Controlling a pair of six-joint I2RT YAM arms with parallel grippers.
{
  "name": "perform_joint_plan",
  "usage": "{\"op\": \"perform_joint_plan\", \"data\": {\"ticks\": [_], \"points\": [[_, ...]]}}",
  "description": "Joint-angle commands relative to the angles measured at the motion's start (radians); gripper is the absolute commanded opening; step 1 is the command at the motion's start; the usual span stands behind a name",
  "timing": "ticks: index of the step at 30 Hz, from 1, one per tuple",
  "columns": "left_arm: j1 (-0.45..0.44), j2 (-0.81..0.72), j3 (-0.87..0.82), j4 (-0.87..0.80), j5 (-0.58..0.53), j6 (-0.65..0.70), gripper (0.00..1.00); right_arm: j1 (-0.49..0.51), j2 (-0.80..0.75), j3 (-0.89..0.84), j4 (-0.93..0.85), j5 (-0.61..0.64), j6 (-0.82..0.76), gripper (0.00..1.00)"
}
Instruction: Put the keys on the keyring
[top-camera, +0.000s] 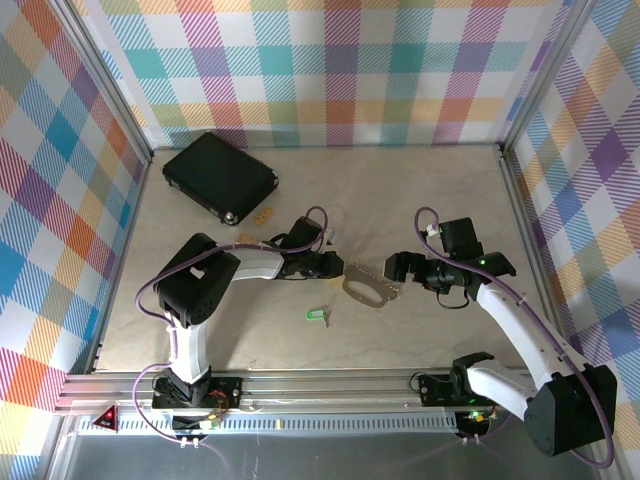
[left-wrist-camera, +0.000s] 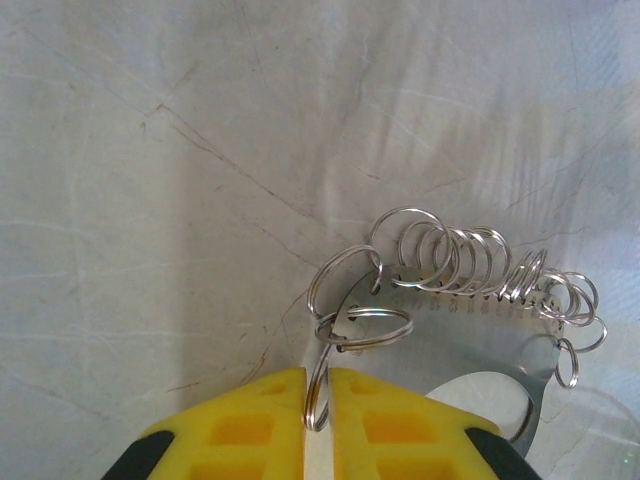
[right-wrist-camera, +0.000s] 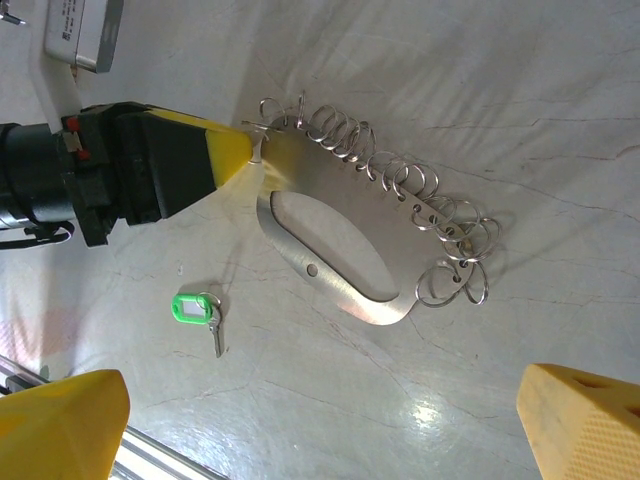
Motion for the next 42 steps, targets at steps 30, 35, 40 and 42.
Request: {"op": "perform_joint_plan", "data": {"ticks": [30, 35, 40, 42], "points": [[-0.017, 0.026, 0.037, 0.037, 0.024, 0.001, 0.09, 0.004, -0.048, 0.026, -0.035, 0.030, -0.022, 0.99], [-0.016, 0.020, 0.031, 0.039, 0.024, 0.004, 0.06, 0.004, -0.058, 0.030, -0.033, 0.033, -0.022, 0.99], [-0.017, 0.004, 0.023, 0.037, 0.023, 0.006, 0.02, 0.005, -0.066, 0.035, -0.045, 0.038, -0.026, 0.99], [-0.017, -0.024, 0.013, 0.029, 0.017, 0.017, 0.00, 0.005, -0.069, 0.041, -0.050, 0.040, -0.028, 0.99]]}}
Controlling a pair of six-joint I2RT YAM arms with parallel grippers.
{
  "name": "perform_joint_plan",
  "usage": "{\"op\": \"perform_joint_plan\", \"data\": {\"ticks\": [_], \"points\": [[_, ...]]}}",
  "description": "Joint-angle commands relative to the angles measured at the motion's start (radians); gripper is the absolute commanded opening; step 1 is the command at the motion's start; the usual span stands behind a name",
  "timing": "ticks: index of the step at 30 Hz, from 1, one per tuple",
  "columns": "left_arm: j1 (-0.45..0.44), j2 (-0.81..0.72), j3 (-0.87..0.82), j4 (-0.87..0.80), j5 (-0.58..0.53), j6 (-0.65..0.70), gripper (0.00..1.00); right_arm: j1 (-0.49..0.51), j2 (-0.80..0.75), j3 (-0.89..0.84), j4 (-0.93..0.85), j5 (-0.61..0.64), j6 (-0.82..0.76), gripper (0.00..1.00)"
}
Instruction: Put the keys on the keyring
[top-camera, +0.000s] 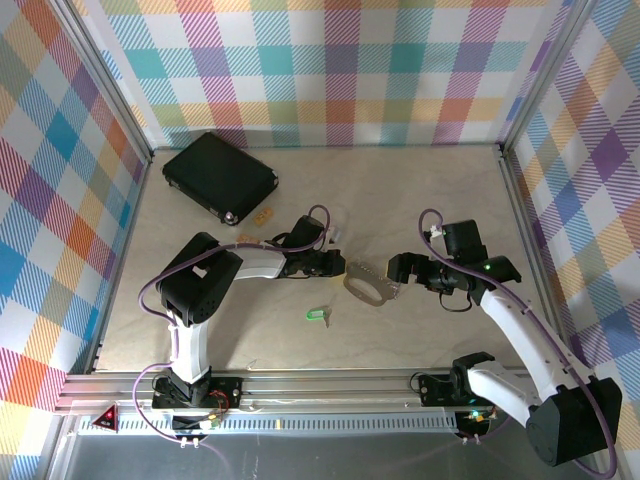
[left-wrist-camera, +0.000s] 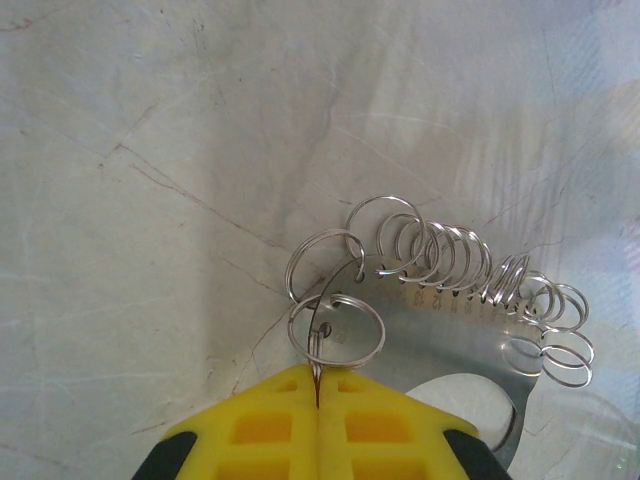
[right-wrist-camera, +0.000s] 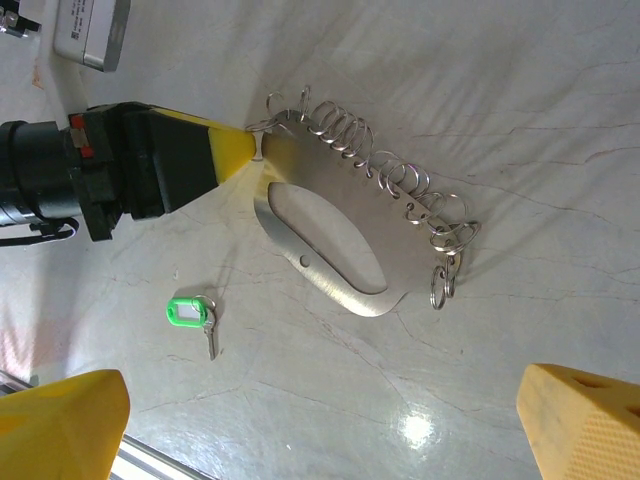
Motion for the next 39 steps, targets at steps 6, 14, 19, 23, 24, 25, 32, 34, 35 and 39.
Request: {"op": "perform_joint_plan", "data": {"ticks": [6, 14, 19, 23, 24, 25, 32, 34, 35, 39], "points": [[-0.019, -0.162, -0.011, -0.118, -0.021, 0.108, 0.00, 0.005, -0.019, 0.062, -0.020, -0.007, -0.027, 0.99], [-0.033, -0.375, -0.012, -0.243, -0.022, 0.249, 0.00, 0.005, -0.040, 0.146, 0.026, -0.148, -0.036, 0.99], [-0.033, -0.529, -0.013, -0.234, 0.002, 0.308, 0.00, 0.005, -0.096, 0.202, 0.087, -0.261, -0.067, 0.99], [-0.034, -0.639, 0.020, -0.237, 0.027, 0.360, 0.00, 0.005, -0.137, 0.223, 0.179, -0.379, -0.076, 0.99], [-0.034, -0.660, 0.030, -0.242, 0.031, 0.371, 0.00, 0.005, -0.145, 0.229, 0.200, -0.405, -0.073, 0.99], [-0.034, -0.683, 0.045, -0.250, 0.034, 0.385, 0.00, 0.005, -0.152, 0.236, 0.226, -0.432, -0.069, 0.99], [-0.036, -0.805, 0.148, -0.285, 0.082, 0.482, 0.00, 0.009, -0.176, 0.305, 0.391, -0.611, -0.051, 0.97], [-0.035, -0.827, 0.176, -0.284, 0.108, 0.495, 0.00, 0.017, -0.167, 0.332, 0.419, -0.652, -0.050, 0.92], [-0.036, -0.837, 0.187, -0.278, 0.122, 0.500, 0.00, 0.022, -0.163, 0.344, 0.433, -0.668, -0.053, 0.91], [-0.037, -0.865, 0.212, -0.223, 0.194, 0.482, 0.00, 0.057, -0.157, 0.381, 0.453, -0.695, -0.101, 0.80]]}}
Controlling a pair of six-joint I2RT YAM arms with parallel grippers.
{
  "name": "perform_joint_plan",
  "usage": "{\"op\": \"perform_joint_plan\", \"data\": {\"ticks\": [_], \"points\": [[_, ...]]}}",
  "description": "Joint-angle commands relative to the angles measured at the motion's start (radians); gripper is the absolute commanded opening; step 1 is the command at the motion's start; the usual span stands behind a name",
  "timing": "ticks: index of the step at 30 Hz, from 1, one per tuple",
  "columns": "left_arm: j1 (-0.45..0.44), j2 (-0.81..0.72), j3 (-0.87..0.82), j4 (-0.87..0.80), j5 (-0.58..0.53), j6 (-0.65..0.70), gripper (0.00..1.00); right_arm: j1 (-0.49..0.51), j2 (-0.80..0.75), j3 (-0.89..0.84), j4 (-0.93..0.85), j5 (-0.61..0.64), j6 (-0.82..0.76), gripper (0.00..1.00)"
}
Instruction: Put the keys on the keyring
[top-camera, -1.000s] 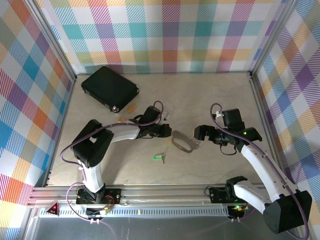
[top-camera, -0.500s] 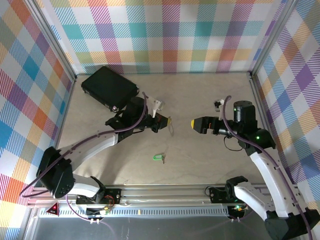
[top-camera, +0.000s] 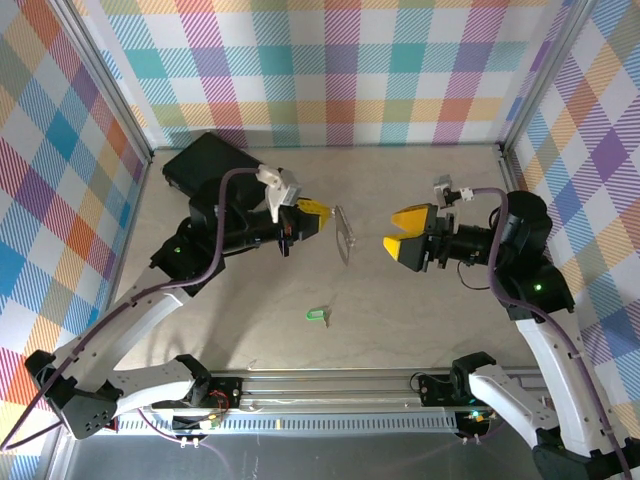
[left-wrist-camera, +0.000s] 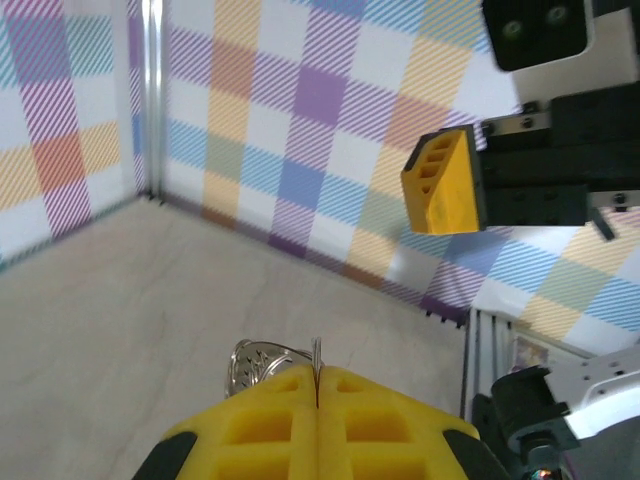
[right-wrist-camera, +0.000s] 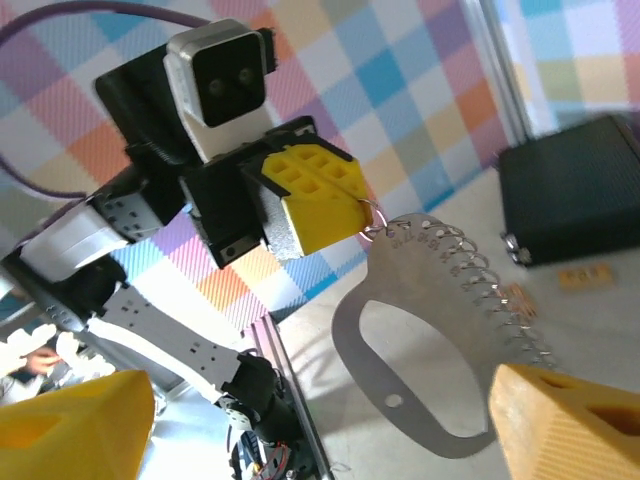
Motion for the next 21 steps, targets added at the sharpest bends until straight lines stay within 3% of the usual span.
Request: {"op": "perform_joint_plan", "data": {"ticks": [1, 7, 13, 15, 19, 21], "points": [[-0.016, -0.027, 0.037, 0.078, 0.115, 0.006, 0.00, 0.033, 0.002, 0.043, 0.069, -0.081, -0.060, 0.75], [-0.018, -0.032, 0.046, 0.131, 0.209, -0.034, 0.00, 0.085, 0.006, 0.052, 0.094, -0.048, -0.135, 0.50], [-0.023, -0.039, 0.032, 0.077, 0.171, 0.030, 0.00, 0.130, 0.055, 0.058, 0.077, 0.001, -0.167, 0.49], [-0.030, -0.042, 0.037, 0.031, 0.148, 0.077, 0.00, 0.143, 0.068, 0.058, 0.058, 0.023, -0.187, 0.56], [-0.033, -0.028, 0.073, -0.056, 0.184, 0.141, 0.00, 0.156, 0.077, 0.042, 0.007, 0.086, -0.253, 0.86], [-0.035, -0.022, 0.098, -0.107, 0.202, 0.173, 0.00, 0.163, 0.084, 0.036, 0.001, 0.081, -0.273, 0.90]]}}
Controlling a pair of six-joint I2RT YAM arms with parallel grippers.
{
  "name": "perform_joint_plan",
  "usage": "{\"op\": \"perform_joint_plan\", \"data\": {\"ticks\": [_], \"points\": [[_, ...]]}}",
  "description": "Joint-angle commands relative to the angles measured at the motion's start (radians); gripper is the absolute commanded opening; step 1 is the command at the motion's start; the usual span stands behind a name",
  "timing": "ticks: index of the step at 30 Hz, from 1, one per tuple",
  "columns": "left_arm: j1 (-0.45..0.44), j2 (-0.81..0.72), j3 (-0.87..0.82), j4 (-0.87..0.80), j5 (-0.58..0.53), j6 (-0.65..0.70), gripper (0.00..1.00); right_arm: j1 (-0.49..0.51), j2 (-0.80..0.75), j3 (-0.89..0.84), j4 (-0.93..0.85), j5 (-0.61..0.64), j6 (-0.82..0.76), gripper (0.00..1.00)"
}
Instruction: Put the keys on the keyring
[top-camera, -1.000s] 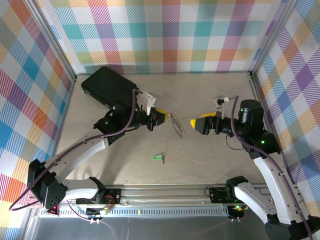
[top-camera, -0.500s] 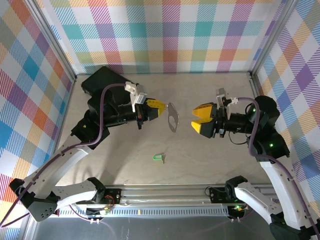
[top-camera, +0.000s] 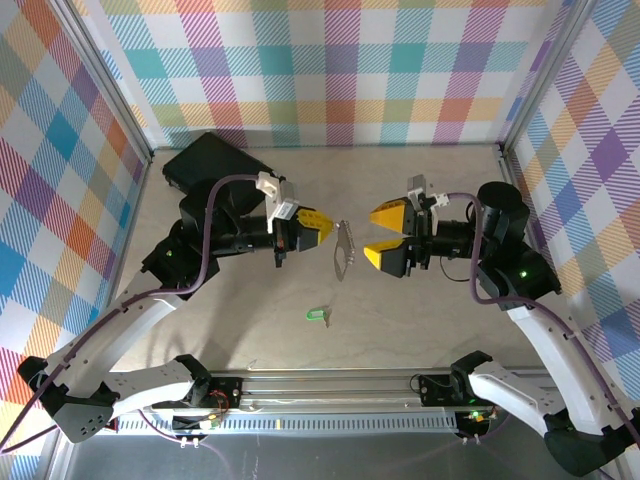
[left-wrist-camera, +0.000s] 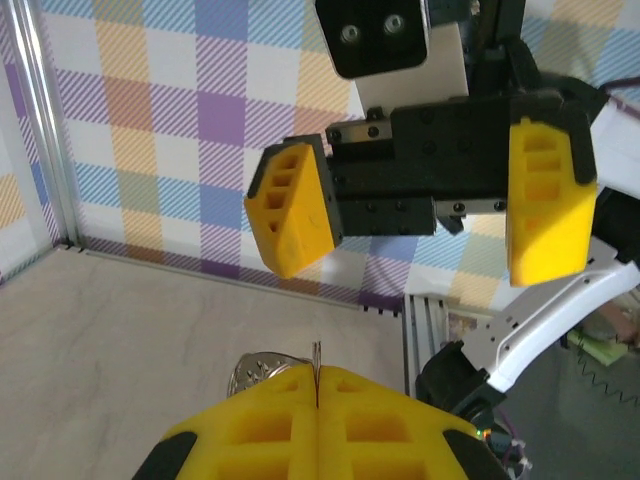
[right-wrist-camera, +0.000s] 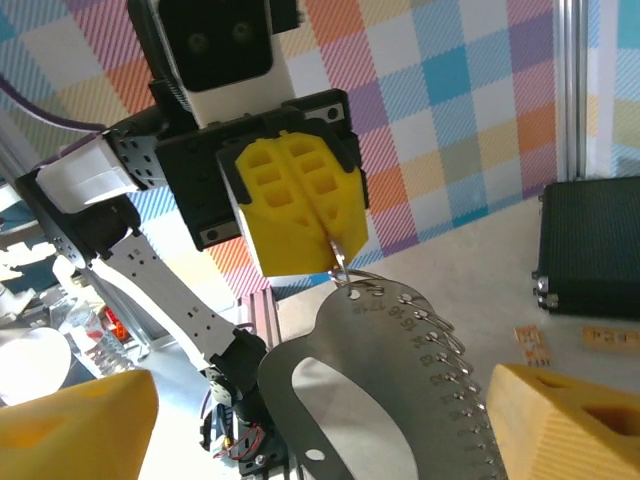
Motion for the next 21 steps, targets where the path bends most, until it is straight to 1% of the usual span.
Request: {"op": "perform_joint_plan", "data": {"ticks": [1, 4, 6, 7, 8, 11, 13, 15, 17, 18, 19, 21], "points": [[-0.015, -0.005, 0.076, -0.076, 0.051, 0.089, 0.00, 0.018, -0.001, 0.001, -0.016, 0.013, -0.075, 0.91], [-0.015, -0.008, 0.092, -0.088, 0.074, 0.088, 0.00, 0.037, 0.005, 0.000, -0.020, 0.008, -0.103, 0.91], [-0.016, -0.009, 0.089, -0.056, 0.086, 0.053, 0.00, 0.044, 0.010, 0.001, -0.028, 0.020, -0.117, 0.87], [-0.015, -0.011, 0.084, -0.035, 0.086, 0.031, 0.00, 0.049, 0.013, 0.004, -0.031, 0.018, -0.121, 0.83], [-0.015, -0.012, 0.076, -0.007, 0.076, 0.006, 0.00, 0.057, 0.014, 0.007, -0.031, 0.018, -0.126, 0.76], [-0.017, -0.021, 0.045, 0.067, 0.020, -0.058, 0.00, 0.089, 0.013, 0.009, -0.011, 0.018, -0.119, 0.60], [-0.017, -0.041, -0.012, 0.162, -0.047, -0.106, 0.00, 0.108, 0.013, 0.007, 0.002, 0.018, -0.113, 0.54], [-0.017, -0.063, -0.095, 0.314, -0.104, -0.177, 0.00, 0.125, 0.017, -0.001, 0.019, 0.024, -0.103, 0.49], [-0.020, -0.071, -0.144, 0.372, -0.156, -0.205, 0.00, 0.133, 0.020, -0.009, 0.036, 0.045, -0.082, 0.50], [-0.020, -0.074, -0.155, 0.378, -0.187, -0.207, 0.00, 0.135, 0.020, -0.015, 0.046, 0.064, -0.068, 0.54], [-0.021, -0.075, -0.165, 0.377, -0.225, -0.208, 0.00, 0.137, 0.016, -0.028, 0.060, 0.091, -0.053, 0.62], [-0.022, -0.075, -0.178, 0.373, -0.263, -0.209, 0.00, 0.140, 0.001, -0.061, 0.089, 0.135, -0.029, 0.79]]}}
